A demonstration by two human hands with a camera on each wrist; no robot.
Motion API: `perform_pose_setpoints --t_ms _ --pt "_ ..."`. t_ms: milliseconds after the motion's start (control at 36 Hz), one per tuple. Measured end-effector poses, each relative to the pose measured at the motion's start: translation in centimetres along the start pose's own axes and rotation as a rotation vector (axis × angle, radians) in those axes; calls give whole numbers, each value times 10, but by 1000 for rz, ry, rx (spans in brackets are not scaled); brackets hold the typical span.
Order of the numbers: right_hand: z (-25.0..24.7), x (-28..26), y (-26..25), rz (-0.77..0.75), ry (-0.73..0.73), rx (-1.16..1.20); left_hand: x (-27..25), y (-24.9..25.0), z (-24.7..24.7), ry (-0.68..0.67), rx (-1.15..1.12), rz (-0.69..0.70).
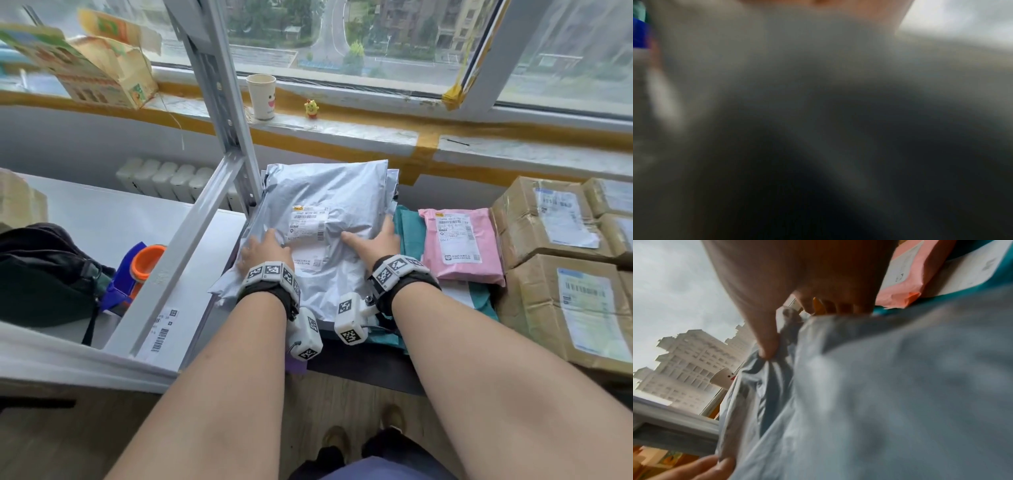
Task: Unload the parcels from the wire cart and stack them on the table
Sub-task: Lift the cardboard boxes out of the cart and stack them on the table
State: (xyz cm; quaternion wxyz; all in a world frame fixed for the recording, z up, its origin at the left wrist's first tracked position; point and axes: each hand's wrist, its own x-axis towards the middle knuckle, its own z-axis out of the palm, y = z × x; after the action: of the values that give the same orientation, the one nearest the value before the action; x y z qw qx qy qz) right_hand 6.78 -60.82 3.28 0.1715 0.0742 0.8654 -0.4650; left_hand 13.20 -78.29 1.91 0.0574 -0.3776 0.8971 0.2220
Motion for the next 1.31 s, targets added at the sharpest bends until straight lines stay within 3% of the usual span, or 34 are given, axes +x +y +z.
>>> perform_pose_setpoints --t_ms 83,167,333,472,667,917,1111,1306 --pt "-3 1 -6 -186 120 -197 0 -1 -2 96 39 89" --pt "5 5 -14 -323 140 -427 3 -1 0 56 17 153" --pt "21 8 -28 -351 -120 -658 7 -4 4 -40 -75 152" --pt "26 13 -19 -281 -195 -648 12 -10 4 -73 -94 152" --pt "37 19 -8 -297 -159 -649 14 -19 23 -31 -94 167" --pt "37 16 -6 -314 -153 -701 12 -22 30 -70 -102 132" --pt "27 13 -11 -306 -119 -597 0 -16 19 59 -81 166" --pt "18 4 -16 -246 -10 -443 0 -3 -3 98 26 192"
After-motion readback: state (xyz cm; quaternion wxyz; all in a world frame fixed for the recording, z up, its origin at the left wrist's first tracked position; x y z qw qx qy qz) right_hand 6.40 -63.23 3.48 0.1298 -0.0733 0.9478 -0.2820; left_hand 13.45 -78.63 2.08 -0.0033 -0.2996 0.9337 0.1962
